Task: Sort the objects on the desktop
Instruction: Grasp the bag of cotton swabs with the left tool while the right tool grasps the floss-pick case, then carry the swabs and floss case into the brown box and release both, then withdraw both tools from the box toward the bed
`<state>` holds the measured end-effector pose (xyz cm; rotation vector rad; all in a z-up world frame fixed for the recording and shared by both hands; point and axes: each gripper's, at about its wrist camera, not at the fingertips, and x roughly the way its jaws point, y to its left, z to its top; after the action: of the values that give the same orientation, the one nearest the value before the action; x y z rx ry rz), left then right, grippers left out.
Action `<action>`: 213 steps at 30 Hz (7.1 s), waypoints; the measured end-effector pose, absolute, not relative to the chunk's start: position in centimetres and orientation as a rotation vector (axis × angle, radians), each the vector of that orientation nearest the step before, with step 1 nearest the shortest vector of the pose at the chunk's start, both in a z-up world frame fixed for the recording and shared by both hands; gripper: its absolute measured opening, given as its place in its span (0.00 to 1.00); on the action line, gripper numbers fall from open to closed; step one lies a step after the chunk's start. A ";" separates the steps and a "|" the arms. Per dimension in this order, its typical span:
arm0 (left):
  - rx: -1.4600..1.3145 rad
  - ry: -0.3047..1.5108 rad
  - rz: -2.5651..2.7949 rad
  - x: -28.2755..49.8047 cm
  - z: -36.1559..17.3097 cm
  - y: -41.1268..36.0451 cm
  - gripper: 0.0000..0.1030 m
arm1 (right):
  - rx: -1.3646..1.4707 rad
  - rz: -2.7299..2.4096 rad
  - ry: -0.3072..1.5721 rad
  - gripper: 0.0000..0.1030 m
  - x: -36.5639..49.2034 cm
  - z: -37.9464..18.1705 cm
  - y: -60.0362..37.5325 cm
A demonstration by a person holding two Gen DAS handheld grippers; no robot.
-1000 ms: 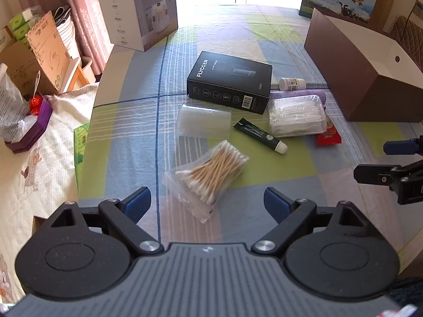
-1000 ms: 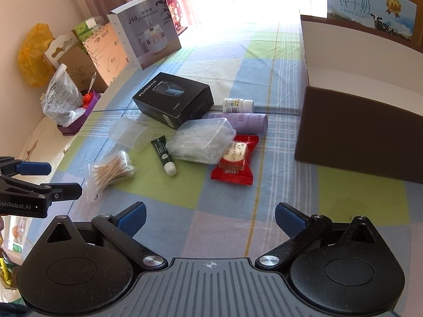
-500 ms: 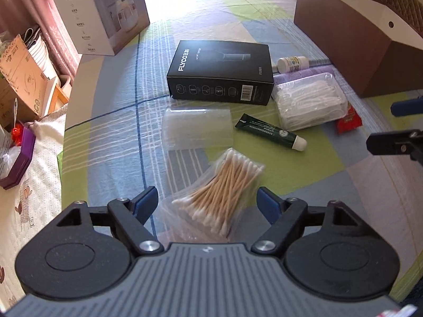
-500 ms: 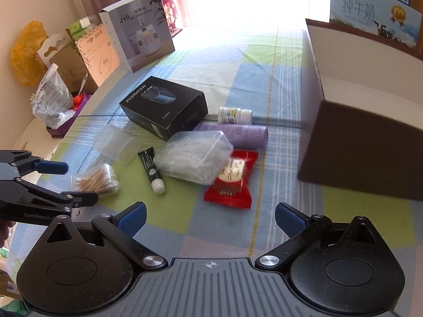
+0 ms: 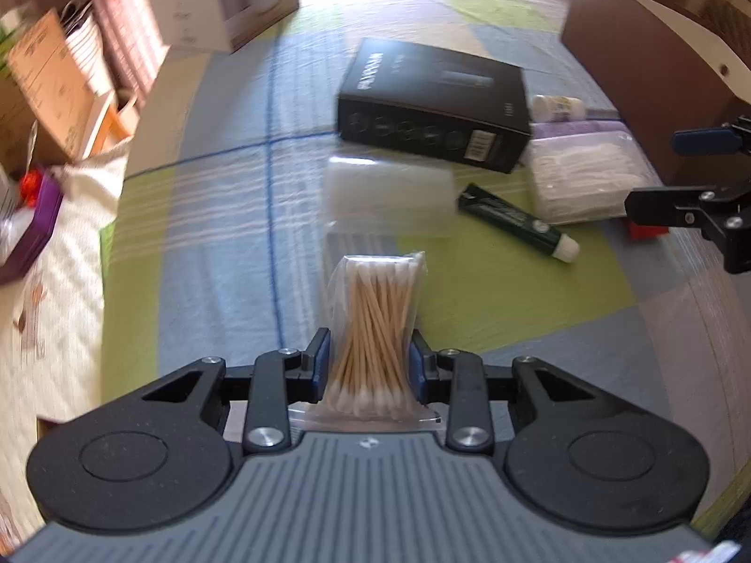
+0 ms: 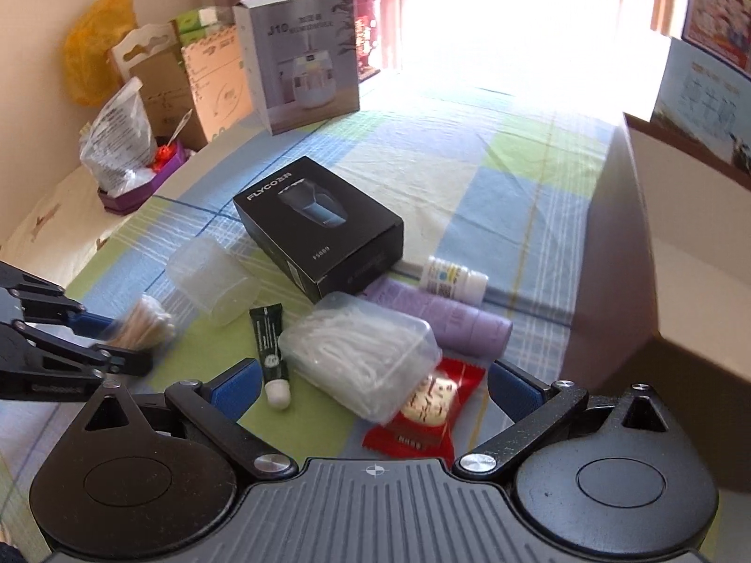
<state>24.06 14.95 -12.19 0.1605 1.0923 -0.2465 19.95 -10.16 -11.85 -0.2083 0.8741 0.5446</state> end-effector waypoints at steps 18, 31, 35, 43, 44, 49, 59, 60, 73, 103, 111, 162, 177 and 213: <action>0.076 1.161 -0.166 23.4 -11.8 17.1 0.29 | -0.438 0.662 0.951 0.55 19.4 -14.2 -8.2; 0.099 1.194 -0.239 21.8 -11.7 15.0 0.30 | -0.313 0.638 1.128 0.54 14.6 -14.6 -10.0; 0.109 1.193 -0.238 21.7 -11.8 14.5 0.37 | -0.276 0.624 1.098 0.66 14.9 -14.2 -10.1; 0.115 1.191 -0.203 22.1 -12.1 13.7 0.56 | -0.343 0.643 1.039 0.71 15.5 -14.8 -8.4; 0.115 1.189 -0.198 22.2 -12.1 13.7 0.56 | -0.345 0.645 1.033 0.71 15.6 -15.0 -8.3; 0.127 1.183 -0.170 22.2 -12.1 13.5 0.46 | -0.347 0.657 1.038 0.55 15.6 -15.7 -8.2; 0.115 1.190 -0.165 20.4 -11.6 12.0 0.22 | -0.333 0.661 1.078 0.54 14.0 -15.5 -10.5; 0.109 1.194 -0.173 20.2 -11.6 11.8 0.22 | -0.312 0.659 1.092 0.54 13.9 -15.4 -11.1; 0.088 1.111 -0.349 18.0 -7.2 3.3 0.20 | -0.123 0.590 1.066 0.54 13.2 -10.9 -20.6; 0.128 0.975 -0.503 33.3 -1.6 -20.5 0.20 | 0.028 0.299 0.838 0.54 29.5 -1.4 -40.5; 0.166 1.075 -0.443 38.2 -6.1 -23.4 0.20 | 0.004 0.289 0.969 0.54 35.1 -5.7 -40.7; 0.212 0.943 -0.418 33.2 -1.3 -21.7 0.74 | 0.063 0.303 0.887 0.94 29.6 -2.0 -41.8; 0.162 0.902 -0.416 27.1 1.6 -17.2 0.76 | 0.084 0.289 0.809 0.98 23.1 0.4 -39.9; 0.109 0.939 -0.325 18.0 1.4 -3.7 0.76 | 0.067 0.397 0.900 0.98 13.9 -2.5 -30.3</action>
<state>17.98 -3.70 1.36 0.1093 0.9394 -0.3246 13.89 -30.30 -2.48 0.0672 0.9005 0.3971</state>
